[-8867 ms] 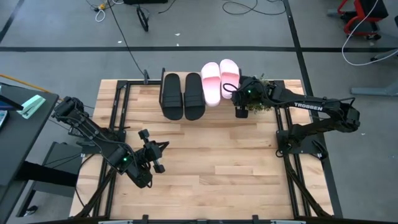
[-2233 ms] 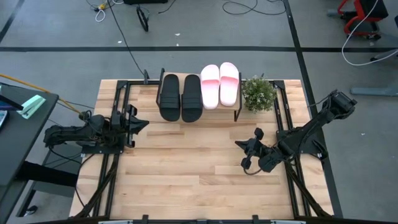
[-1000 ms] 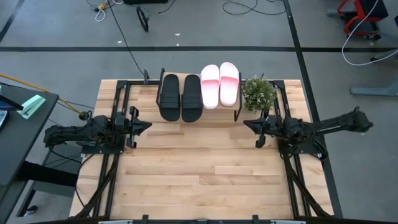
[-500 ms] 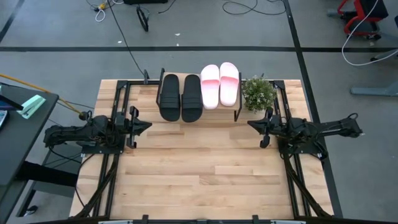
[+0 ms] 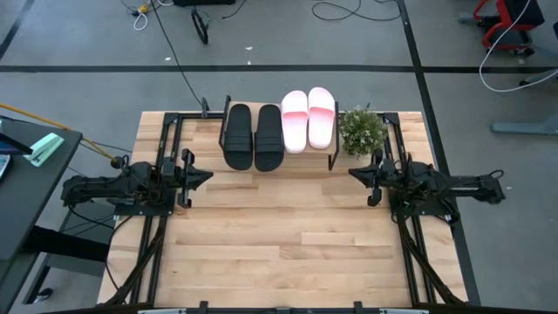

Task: Pick and place slides into the shelf
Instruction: Return to Home Position

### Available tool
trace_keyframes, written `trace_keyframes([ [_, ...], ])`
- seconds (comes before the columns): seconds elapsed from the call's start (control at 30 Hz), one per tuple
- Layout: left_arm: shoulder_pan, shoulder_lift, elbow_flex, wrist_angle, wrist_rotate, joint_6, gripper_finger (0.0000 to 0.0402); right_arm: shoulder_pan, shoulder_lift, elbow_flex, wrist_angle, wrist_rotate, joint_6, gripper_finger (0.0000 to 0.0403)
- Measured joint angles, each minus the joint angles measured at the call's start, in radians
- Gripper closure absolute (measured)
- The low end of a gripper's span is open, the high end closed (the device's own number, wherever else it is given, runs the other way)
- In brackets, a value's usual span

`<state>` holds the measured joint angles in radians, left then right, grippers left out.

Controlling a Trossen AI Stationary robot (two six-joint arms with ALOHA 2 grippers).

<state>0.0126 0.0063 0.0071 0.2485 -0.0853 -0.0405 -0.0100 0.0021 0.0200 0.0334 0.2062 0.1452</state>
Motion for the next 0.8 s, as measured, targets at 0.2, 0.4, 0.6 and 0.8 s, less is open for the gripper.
trace_keyframes([
  [0.2, 0.0, 0.0, 0.0, -0.008, 0.0, 0.0, 0.0398, -0.08, 0.0, 0.0, -0.022, -0.108, 0.019, 0.0403],
  [0.4, 0.0, 0.0, 0.0, -0.109, 0.0, 0.012, 0.0389, -0.115, 0.002, 0.0, -0.032, -0.159, 0.02, 0.0403],
  [0.6, 0.0, 0.0, 0.0, -0.201, 0.003, 0.055, 0.0396, -0.119, 0.002, 0.0, -0.034, -0.166, 0.02, 0.0403],
  [0.8, 0.0, 0.0, 0.0, -0.196, 0.011, 0.053, 0.0397, -0.119, 0.002, 0.0, -0.038, -0.192, 0.02, 0.0403],
])
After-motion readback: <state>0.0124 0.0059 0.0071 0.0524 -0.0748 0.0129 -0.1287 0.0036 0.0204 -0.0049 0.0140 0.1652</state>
